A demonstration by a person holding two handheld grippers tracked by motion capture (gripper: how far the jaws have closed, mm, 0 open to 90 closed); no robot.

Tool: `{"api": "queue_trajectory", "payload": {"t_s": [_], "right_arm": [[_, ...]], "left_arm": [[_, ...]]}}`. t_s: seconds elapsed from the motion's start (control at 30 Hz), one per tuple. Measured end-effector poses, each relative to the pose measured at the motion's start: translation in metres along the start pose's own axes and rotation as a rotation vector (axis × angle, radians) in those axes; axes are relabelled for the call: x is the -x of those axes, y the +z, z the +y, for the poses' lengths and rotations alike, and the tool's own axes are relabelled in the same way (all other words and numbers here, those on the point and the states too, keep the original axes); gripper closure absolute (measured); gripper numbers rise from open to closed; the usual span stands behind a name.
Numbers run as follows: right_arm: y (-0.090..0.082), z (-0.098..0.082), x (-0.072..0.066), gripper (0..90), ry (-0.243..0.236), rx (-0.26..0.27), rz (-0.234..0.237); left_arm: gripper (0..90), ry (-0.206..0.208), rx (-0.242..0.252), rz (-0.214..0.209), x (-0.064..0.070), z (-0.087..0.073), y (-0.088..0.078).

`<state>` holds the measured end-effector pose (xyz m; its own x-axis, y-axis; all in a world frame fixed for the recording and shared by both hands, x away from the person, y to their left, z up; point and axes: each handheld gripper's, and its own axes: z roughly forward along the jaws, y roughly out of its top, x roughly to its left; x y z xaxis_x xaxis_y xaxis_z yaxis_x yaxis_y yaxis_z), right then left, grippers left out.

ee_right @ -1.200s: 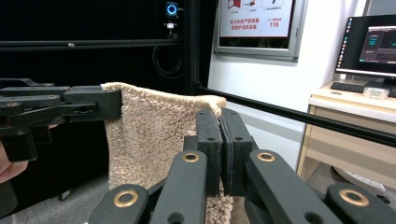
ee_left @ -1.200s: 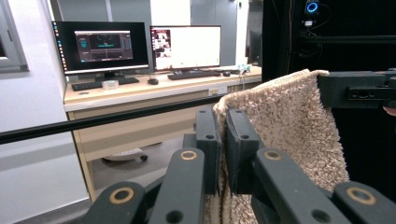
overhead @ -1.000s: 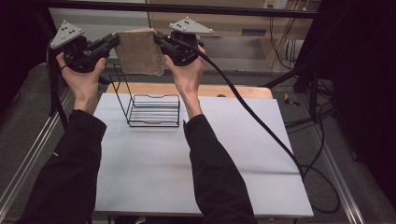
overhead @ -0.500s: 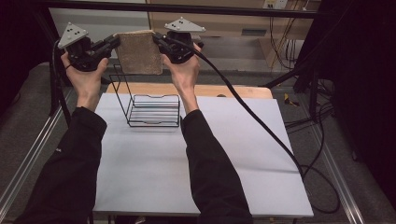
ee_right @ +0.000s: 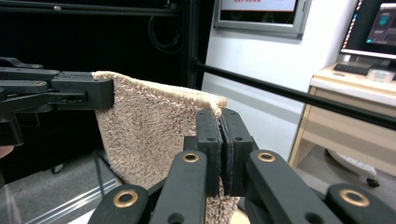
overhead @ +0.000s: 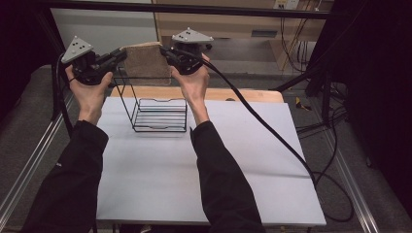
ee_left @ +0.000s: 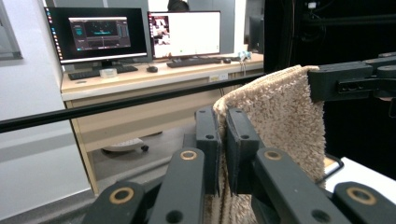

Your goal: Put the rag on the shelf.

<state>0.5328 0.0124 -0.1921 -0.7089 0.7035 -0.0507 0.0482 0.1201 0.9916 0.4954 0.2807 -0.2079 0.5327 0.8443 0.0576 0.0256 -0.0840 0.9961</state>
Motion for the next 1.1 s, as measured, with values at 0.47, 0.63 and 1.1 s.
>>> {"api": "queue_trajectory", "payload": {"t_s": [0.47, 0.63, 1.1], "right_arm": [[-0.013, -0.022, -0.008, 87.7, 0.001, -0.04, 0.054], [-0.017, -0.025, -0.013, 87.6, -0.026, -0.05, 0.075], [-0.029, -0.046, -0.024, 87.0, -0.061, -0.145, 0.125]], "left_arm": [[84.5, 0.009, -0.034, -0.026, 0.009, -0.02, -0.017], [84.2, 0.022, -0.038, -0.03, 0.01, -0.026, -0.022], [81.5, 0.036, -0.156, -0.047, 0.019, -0.05, -0.029]]}}
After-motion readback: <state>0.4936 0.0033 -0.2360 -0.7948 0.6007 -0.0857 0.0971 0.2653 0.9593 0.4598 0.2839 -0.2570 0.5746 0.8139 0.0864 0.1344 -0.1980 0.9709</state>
